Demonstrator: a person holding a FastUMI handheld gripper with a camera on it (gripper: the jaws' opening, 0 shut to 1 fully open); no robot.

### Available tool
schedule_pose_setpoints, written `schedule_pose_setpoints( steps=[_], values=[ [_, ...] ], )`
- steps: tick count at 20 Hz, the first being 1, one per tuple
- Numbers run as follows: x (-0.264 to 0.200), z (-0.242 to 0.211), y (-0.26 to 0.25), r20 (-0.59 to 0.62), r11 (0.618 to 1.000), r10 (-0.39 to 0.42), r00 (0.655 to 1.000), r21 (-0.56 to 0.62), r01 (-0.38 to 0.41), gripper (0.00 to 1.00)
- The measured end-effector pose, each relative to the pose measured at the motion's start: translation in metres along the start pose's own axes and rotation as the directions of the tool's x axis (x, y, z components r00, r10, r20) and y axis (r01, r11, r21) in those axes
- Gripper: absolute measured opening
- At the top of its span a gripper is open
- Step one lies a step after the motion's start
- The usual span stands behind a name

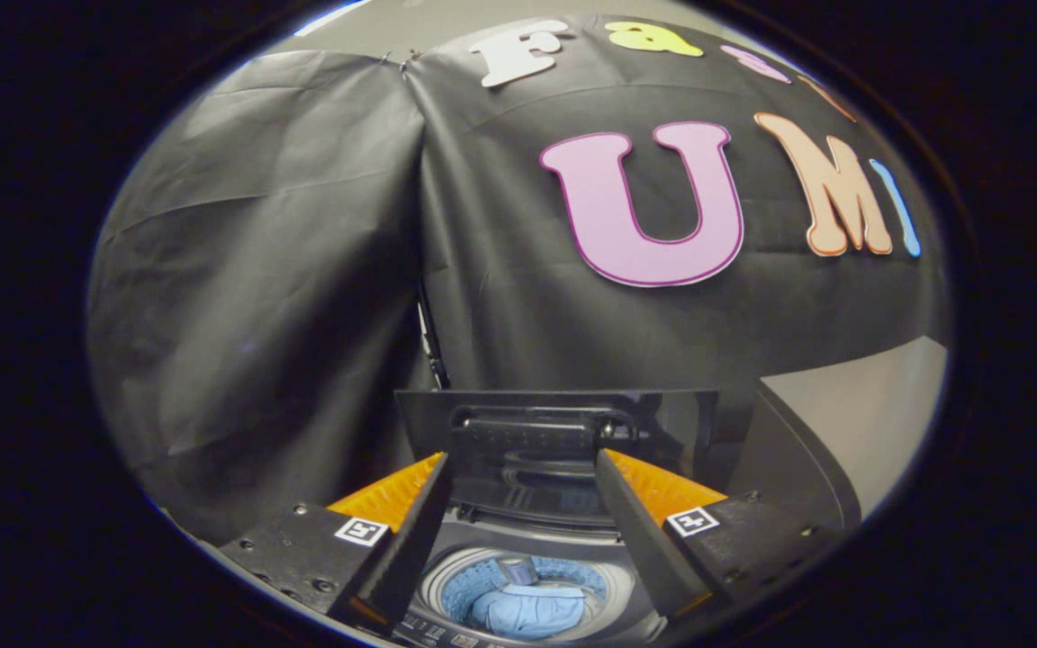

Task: Put the clothes into the washing machine and then close the washing machine lid.

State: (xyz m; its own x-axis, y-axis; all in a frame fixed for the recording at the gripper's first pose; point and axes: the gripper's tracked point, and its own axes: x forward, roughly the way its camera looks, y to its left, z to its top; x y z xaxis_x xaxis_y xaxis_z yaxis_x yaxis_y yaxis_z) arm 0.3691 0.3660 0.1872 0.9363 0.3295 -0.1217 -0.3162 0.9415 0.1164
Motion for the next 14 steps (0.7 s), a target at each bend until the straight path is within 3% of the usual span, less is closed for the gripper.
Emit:
schedule_pose_setpoints(
  steps=[3,6,11,13,14],
  values=[
    [0.025,0.031,-0.016,0.072,0.996,-0.088,0.994,-0.022,0.090,0.97],
    [0.061,0.046,-0.053,0.093,0.966,-0.252,0.963,-0.033,0.256,0.97],
    [0.125,0.035,-0.082,0.037,0.956,-0.292,0.956,0.007,0.292,0.98],
    [0.130,0.011,-0.089,-0.050,0.954,-0.300,0.953,-0.009,0.300,0.99],
    [0.128,0.017,-0.089,-0.014,0.956,-0.289,0.957,-0.044,0.289,0.99]
  ],
)
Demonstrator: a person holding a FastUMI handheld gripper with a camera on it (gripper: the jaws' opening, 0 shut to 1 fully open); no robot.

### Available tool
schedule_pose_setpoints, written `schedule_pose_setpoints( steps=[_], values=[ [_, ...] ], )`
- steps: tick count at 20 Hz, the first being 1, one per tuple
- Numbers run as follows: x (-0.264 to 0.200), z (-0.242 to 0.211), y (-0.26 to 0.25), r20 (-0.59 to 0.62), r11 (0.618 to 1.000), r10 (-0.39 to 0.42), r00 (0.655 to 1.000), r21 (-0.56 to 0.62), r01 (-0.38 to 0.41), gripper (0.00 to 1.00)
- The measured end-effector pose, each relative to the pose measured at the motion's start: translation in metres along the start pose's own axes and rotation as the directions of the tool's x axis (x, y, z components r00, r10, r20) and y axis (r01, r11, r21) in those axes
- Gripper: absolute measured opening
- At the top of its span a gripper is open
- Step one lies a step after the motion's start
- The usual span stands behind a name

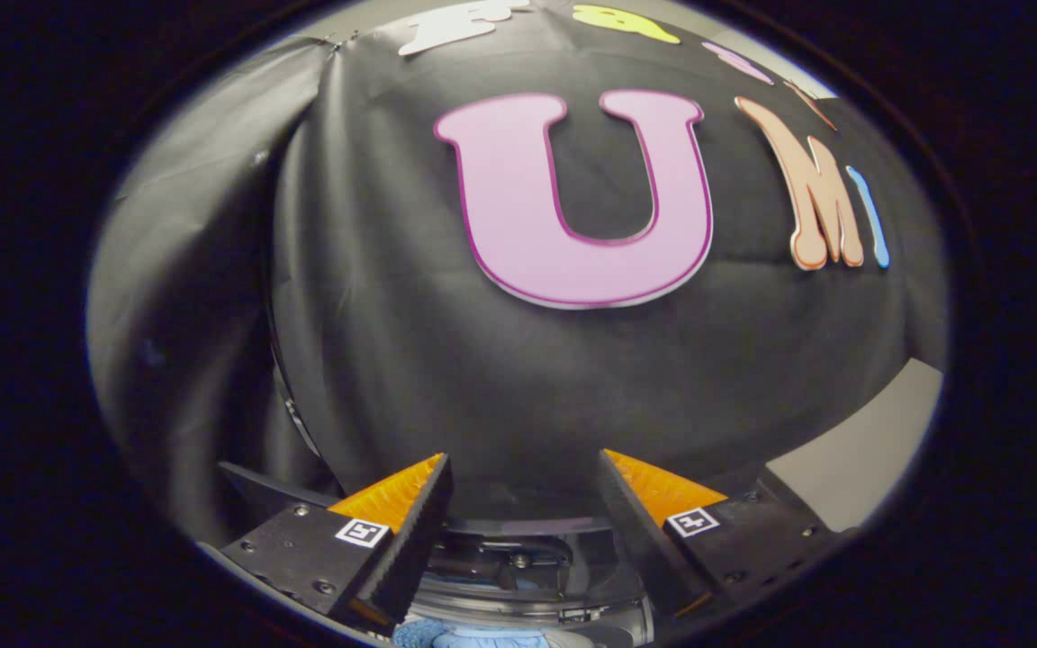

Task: Put the clothes into the washing machine and then close the washing machine lid.

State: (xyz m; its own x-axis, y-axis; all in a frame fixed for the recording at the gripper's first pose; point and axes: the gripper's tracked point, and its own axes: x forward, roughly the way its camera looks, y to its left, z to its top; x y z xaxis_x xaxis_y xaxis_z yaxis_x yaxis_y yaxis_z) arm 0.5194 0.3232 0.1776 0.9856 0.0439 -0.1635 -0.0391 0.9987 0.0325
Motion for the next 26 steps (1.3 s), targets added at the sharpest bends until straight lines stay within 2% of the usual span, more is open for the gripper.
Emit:
schedule_pose_setpoints(
  steps=[7,14,18,21,26],
  values=[
    [-0.024,-0.003,0.002,-0.048,1.000,0.022,0.999,0.002,-0.022,0.98],
    [-0.111,-0.040,0.007,-0.076,0.996,0.089,0.993,0.037,-0.086,0.98],
    [-0.145,-0.026,-0.001,-0.017,0.991,0.104,0.994,0.082,-0.102,0.97],
    [-0.167,-0.002,-0.008,0.037,0.991,0.115,0.993,0.067,-0.117,0.97],
    [-0.164,0.014,-0.010,0.060,0.995,0.100,0.993,0.006,-0.101,0.97]
  ],
)
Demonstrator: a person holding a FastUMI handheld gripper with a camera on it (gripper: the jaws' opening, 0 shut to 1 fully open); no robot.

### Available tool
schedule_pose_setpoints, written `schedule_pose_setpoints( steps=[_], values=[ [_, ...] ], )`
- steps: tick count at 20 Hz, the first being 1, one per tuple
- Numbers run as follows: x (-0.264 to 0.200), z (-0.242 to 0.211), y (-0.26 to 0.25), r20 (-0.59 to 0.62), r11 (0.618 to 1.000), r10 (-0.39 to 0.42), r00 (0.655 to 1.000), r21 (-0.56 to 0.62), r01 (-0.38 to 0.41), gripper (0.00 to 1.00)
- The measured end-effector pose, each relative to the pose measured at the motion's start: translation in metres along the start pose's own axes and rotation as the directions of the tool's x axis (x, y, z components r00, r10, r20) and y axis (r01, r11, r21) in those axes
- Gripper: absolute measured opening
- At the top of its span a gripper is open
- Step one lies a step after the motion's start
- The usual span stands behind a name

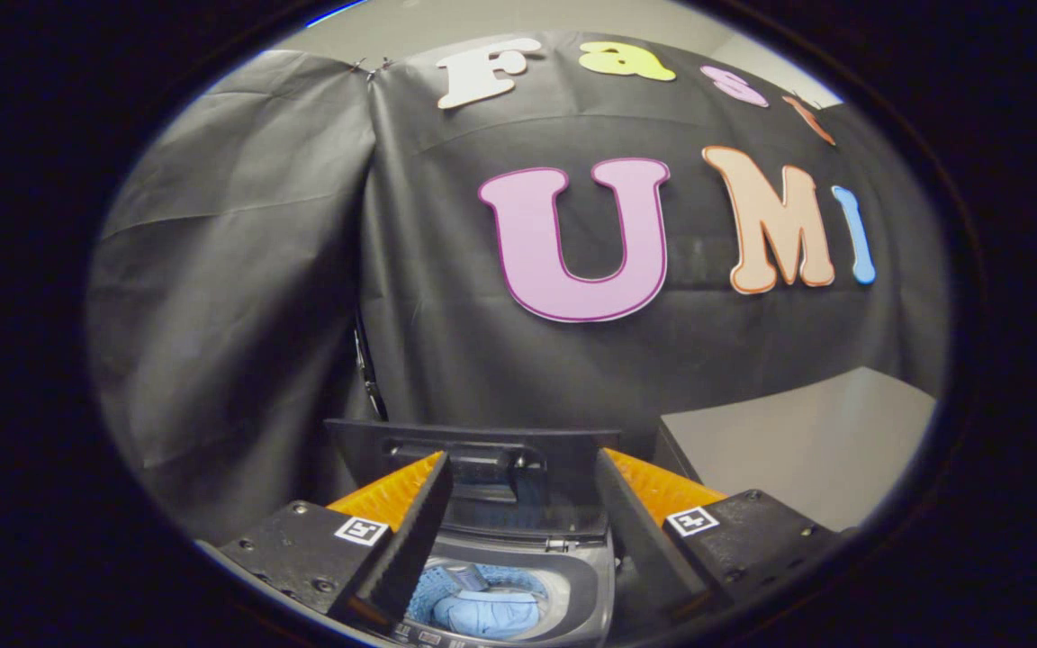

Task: Put the clothes into the washing machine and then close the washing machine lid.

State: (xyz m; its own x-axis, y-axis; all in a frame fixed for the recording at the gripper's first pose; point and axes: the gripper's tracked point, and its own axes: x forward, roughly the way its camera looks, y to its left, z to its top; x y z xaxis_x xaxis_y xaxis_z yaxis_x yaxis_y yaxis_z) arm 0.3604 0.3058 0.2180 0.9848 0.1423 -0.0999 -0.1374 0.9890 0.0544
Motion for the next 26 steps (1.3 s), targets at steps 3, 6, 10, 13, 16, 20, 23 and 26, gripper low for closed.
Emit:
schedule_pose_setpoints(
  steps=[3,6,10,13,16,20,23,26],
  values=[
    [0.026,0.001,0.006,0.009,1.000,0.008,1.000,-0.007,-0.008,0.97],
    [0.070,0.008,0.002,0.044,1.000,-0.022,0.999,-0.021,0.023,0.96],
    [0.133,0.001,-0.008,0.032,0.997,-0.071,0.997,-0.025,0.072,0.97],
    [0.159,-0.016,-0.006,-0.035,0.998,-0.063,0.997,0.018,0.064,0.97],
    [0.159,-0.020,-0.005,-0.023,0.999,-0.053,0.998,-0.008,0.053,0.97],
    [0.132,-0.028,-0.003,-0.036,1.000,-0.027,0.999,-0.006,0.026,0.97],
    [0.099,-0.032,0.005,-0.037,1.000,-0.016,0.999,-0.010,0.016,0.98],
    [0.062,-0.049,0.009,-0.066,1.000,0.006,0.998,-0.002,-0.006,0.98]
  ],
)
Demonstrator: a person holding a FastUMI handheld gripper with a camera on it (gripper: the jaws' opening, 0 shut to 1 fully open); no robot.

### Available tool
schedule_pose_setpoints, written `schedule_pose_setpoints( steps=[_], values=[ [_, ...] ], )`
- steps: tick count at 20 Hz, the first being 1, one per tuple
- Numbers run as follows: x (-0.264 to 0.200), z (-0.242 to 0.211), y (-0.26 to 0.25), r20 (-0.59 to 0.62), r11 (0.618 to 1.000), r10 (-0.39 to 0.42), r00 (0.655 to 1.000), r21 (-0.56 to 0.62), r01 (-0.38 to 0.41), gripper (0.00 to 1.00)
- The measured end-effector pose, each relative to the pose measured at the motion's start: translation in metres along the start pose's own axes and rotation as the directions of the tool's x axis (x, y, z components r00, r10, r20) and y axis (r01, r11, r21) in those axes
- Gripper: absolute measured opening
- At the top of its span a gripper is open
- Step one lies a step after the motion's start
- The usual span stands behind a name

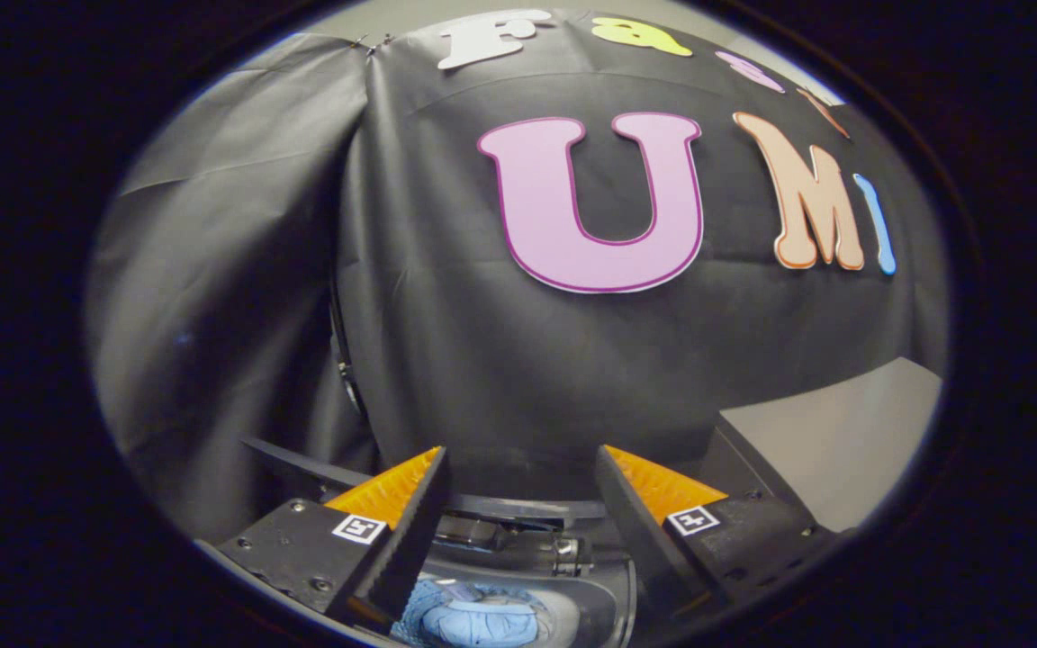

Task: Put the clothes into the washing machine and then close the washing machine lid.

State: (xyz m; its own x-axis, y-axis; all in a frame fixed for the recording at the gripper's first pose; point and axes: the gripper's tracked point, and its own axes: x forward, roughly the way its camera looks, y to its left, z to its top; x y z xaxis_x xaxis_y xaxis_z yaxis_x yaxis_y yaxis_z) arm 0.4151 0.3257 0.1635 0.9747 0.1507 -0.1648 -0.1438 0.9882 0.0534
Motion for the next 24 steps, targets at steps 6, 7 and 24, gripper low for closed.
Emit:
schedule_pose_setpoints(
  steps=[6,7,24],
  values=[
    [-0.067,-0.024,0.001,0.018,0.999,0.027,0.999,0.016,-0.028,0.99],
    [-0.080,-0.019,0.000,0.026,0.999,0.029,0.999,0.023,-0.030,0.99],
    [-0.314,0.008,-0.187,0.308,0.996,-0.094,0.947,0.040,0.086,0.97]
  ],
)
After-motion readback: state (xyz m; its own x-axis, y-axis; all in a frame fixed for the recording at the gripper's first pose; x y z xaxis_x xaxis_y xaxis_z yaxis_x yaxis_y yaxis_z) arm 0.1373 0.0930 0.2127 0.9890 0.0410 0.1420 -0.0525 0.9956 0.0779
